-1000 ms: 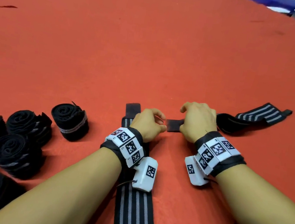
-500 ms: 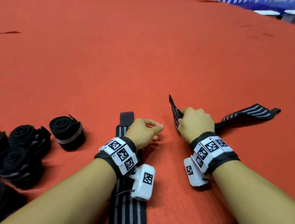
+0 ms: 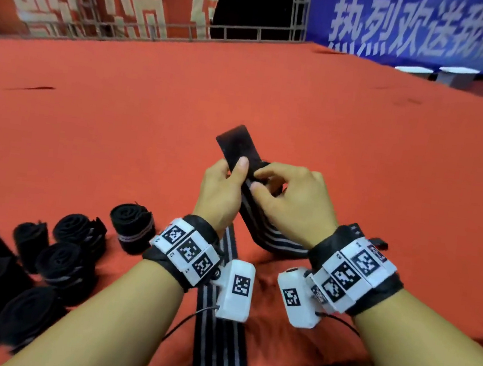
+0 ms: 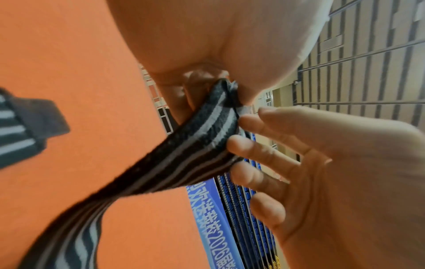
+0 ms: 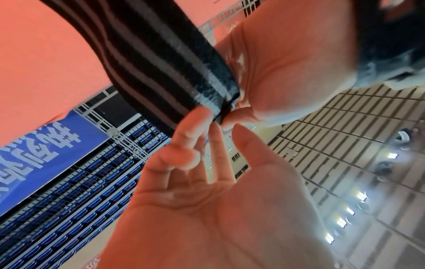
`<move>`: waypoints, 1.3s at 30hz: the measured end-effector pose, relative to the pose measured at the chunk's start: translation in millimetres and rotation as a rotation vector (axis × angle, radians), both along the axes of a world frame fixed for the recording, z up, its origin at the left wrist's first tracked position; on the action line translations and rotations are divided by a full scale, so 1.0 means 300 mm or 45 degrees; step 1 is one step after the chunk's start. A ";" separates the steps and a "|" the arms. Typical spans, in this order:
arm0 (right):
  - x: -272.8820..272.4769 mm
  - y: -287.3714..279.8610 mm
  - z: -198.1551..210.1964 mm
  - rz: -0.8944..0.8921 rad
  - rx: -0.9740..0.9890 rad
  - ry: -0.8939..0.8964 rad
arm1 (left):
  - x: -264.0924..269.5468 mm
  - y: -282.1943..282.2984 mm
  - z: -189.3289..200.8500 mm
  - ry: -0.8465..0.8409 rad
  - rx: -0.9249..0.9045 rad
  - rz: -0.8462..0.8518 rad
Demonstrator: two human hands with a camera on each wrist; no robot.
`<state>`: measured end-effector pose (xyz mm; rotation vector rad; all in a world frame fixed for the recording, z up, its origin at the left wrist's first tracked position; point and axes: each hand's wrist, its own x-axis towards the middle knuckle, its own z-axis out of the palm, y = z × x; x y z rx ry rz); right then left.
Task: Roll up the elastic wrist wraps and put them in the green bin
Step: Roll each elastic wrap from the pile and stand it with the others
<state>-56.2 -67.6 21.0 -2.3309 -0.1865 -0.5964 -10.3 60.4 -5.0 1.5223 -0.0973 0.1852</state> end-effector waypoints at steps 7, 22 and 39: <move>-0.113 0.076 0.228 -0.042 0.107 -0.267 | -0.187 0.091 0.237 -0.247 -0.096 -0.045; -0.439 0.132 0.567 0.094 0.195 -0.668 | -0.538 0.197 0.613 -0.801 0.008 -0.079; -0.373 0.154 0.506 0.308 0.433 -0.374 | -0.563 0.246 0.617 -0.468 0.228 -0.096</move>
